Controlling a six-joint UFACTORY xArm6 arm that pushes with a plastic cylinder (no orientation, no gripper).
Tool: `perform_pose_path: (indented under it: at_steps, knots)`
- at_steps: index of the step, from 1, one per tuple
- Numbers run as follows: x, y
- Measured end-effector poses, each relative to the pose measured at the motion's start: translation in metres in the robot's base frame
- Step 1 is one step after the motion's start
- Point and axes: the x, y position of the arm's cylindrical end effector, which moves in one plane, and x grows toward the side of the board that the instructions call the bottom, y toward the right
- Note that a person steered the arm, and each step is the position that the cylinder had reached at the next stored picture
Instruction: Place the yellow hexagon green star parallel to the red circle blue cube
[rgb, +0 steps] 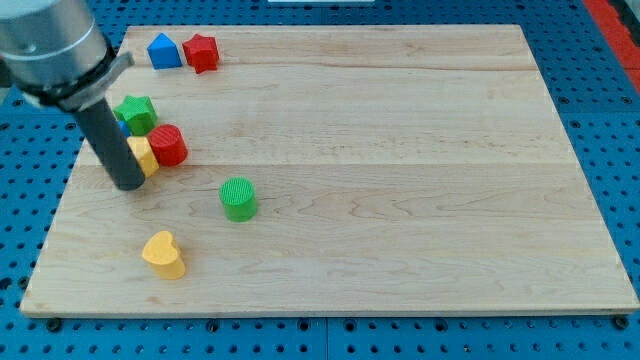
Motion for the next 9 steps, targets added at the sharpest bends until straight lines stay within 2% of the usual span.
perform_pose_path:
  at_steps: [3, 5, 6, 7, 8, 9]
  knots:
    - [-0.093, 0.011]
    - [-0.136, 0.028]
    - [-0.110, 0.036]
    - [-0.061, 0.017]
    - [-0.079, -0.031]
    - [-0.096, -0.050]
